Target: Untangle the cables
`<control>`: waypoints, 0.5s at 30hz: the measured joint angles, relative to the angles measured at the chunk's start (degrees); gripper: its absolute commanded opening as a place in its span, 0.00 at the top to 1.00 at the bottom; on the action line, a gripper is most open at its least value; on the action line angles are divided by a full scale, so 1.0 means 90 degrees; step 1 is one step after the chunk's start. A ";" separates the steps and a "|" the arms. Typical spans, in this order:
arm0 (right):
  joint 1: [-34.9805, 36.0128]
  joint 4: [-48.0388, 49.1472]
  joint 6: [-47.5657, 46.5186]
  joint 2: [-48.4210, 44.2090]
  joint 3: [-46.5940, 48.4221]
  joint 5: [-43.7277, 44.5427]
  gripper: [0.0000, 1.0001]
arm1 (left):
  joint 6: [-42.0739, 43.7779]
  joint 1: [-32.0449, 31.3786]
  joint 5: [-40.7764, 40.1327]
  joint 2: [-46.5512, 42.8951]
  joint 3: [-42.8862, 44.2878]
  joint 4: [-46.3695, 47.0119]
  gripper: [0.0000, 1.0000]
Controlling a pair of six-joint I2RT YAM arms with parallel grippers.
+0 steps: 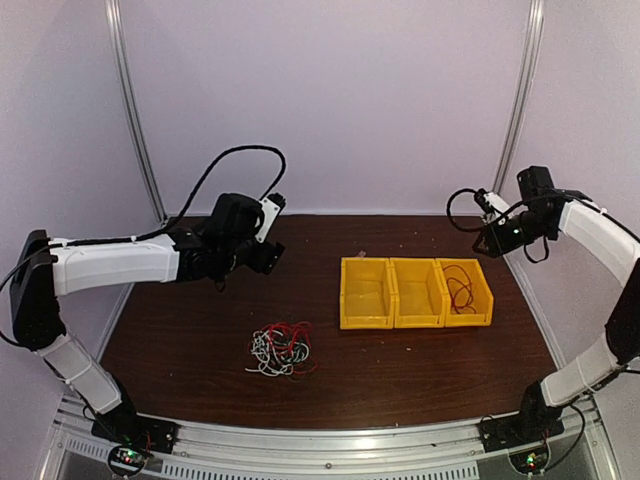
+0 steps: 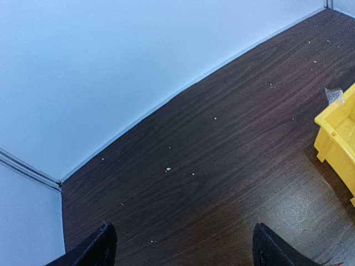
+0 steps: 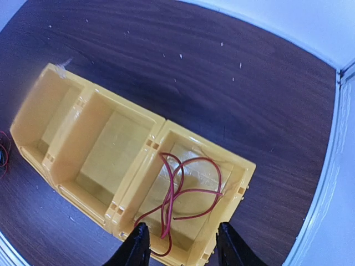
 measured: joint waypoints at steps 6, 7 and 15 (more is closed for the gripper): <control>0.0775 0.0010 -0.0216 -0.0515 0.0304 -0.0104 0.56 | -0.0573 -0.0238 0.0527 0.0136 0.0250 -0.0488 0.16; 0.0964 0.0024 -0.0245 -0.0488 0.0255 -0.0131 0.56 | -0.0738 -0.0274 0.0663 0.0134 0.0219 -0.0515 0.17; 0.3096 0.0593 -0.0517 0.0379 0.0041 -0.0687 0.60 | -0.1826 -0.0316 0.2025 -0.0690 -0.1307 -0.0454 0.19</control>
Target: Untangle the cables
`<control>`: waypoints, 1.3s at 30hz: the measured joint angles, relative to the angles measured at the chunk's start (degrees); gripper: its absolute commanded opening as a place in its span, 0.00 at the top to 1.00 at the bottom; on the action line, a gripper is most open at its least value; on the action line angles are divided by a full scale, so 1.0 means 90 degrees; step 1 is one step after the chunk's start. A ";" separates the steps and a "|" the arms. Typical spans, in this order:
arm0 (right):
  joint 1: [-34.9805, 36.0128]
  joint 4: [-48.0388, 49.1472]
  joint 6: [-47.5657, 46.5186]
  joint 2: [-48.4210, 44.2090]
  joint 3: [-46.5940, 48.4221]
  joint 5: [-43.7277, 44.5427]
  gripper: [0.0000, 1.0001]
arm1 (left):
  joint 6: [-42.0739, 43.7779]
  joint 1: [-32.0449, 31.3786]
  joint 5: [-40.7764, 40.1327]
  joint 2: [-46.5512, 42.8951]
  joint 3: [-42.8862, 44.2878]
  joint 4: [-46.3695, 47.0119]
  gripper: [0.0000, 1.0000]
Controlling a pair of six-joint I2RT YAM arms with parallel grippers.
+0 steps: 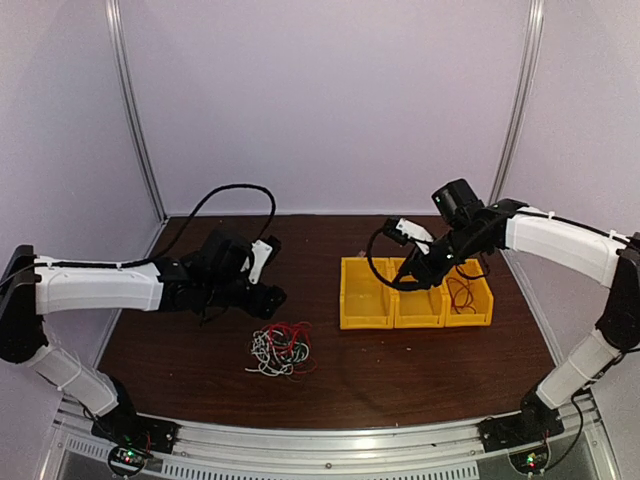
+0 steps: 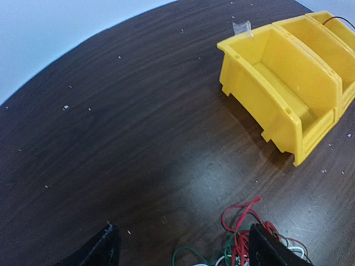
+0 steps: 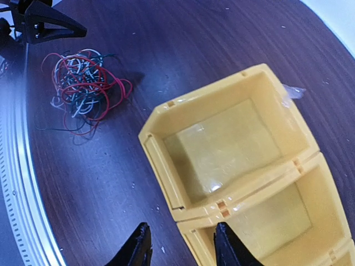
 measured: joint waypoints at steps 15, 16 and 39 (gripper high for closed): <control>0.2395 0.0763 -0.0658 0.2572 0.1812 -0.0401 0.66 | -0.1530 -0.0005 0.0362 -0.2472 -0.1229 -0.0746 0.31; 0.2497 0.0799 -0.0658 0.2696 0.1938 -0.0410 0.66 | -0.1630 -0.0005 0.0389 -0.2582 -0.1326 -0.0782 0.31; 0.3055 0.0952 -0.0554 0.3915 0.2992 -0.0629 0.76 | -0.2492 -0.0005 0.0573 -0.3334 -0.2212 -0.1195 0.24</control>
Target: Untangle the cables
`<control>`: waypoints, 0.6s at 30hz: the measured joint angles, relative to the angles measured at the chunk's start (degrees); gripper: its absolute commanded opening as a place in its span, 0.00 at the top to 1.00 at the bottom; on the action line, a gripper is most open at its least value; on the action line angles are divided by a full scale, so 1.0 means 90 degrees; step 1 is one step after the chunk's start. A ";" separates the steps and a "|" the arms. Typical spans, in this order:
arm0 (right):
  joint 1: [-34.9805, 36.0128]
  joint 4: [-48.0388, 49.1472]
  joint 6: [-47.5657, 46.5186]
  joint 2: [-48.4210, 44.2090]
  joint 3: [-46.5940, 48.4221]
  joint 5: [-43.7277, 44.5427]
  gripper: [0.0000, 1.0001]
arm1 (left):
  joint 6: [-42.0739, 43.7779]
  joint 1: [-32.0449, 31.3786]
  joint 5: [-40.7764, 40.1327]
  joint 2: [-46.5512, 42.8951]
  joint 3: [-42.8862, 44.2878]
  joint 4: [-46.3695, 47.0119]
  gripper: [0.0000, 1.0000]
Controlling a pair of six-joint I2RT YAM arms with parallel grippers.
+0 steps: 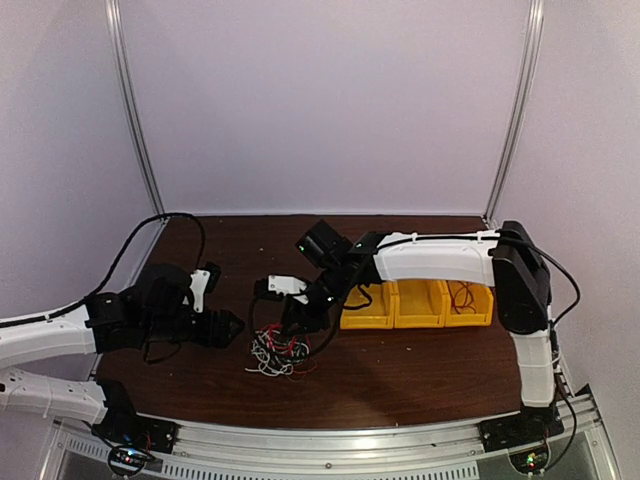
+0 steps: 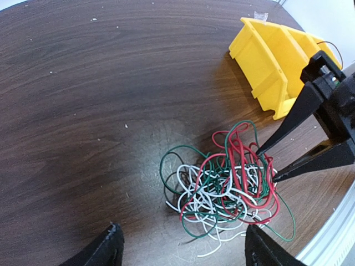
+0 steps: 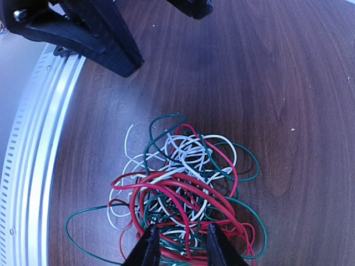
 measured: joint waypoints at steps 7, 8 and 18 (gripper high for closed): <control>0.0000 -0.0010 0.0182 0.0182 0.0070 -0.0058 0.99 | 0.0012 0.0000 0.0019 0.0000 -0.0143 0.0058 0.25; 0.0000 -0.0005 0.0209 0.0182 0.0107 -0.0058 1.00 | 0.0034 0.0000 0.0039 0.0000 -0.0177 0.0085 0.25; 0.0000 -0.0061 0.0736 -0.0070 0.0563 -0.0087 1.00 | 0.0687 -0.0250 0.0498 -0.0228 -0.0308 0.1156 0.24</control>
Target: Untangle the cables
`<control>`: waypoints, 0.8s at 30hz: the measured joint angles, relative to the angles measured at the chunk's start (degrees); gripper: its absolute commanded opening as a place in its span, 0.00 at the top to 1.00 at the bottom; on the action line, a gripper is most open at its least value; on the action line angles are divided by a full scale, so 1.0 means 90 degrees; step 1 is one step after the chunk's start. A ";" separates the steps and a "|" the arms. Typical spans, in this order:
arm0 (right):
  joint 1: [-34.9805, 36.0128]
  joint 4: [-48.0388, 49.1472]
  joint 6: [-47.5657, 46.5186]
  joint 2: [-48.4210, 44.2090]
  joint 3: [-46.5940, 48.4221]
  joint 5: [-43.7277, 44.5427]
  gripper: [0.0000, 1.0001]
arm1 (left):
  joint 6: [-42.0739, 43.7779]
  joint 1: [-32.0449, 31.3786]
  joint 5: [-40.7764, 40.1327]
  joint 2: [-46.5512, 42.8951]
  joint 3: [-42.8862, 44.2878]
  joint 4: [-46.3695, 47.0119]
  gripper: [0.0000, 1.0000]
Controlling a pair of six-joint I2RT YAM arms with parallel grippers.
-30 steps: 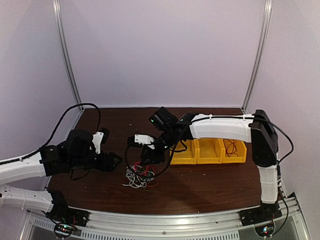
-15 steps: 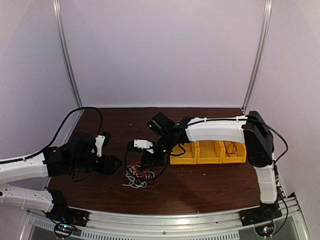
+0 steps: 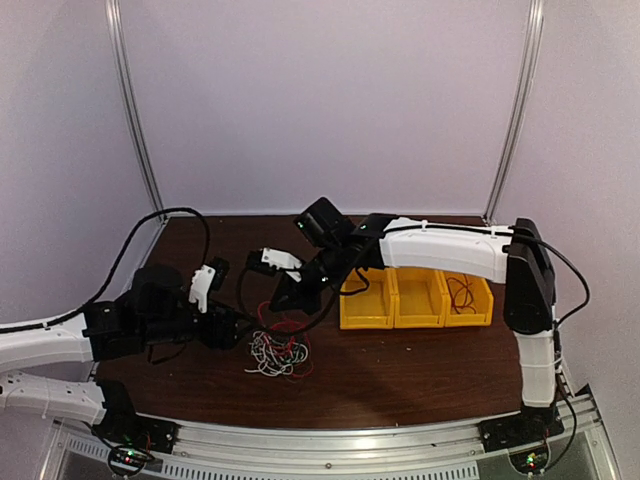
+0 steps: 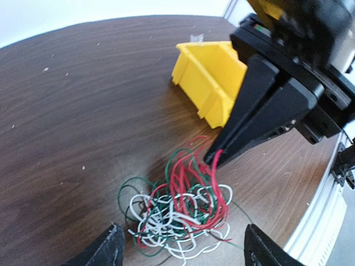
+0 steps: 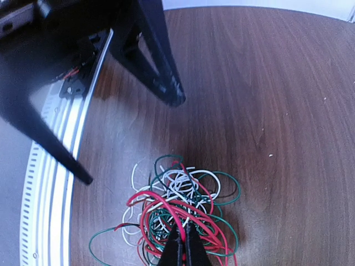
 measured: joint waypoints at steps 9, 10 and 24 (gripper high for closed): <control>0.0000 0.0036 0.0529 -0.0452 0.0508 -0.0005 1.00 | 0.0908 -0.0755 -0.0231 -0.0559 -0.0471 0.1326 0.21; 0.0000 0.0034 0.0590 -0.0454 0.0559 -0.0012 1.00 | 0.1015 -0.0840 -0.0306 -0.0648 -0.0612 0.1579 0.21; 0.0000 0.0053 0.1086 -0.0668 0.0780 -0.0556 1.00 | 0.1974 -0.1018 -0.1586 0.1804 -0.1222 0.5464 0.43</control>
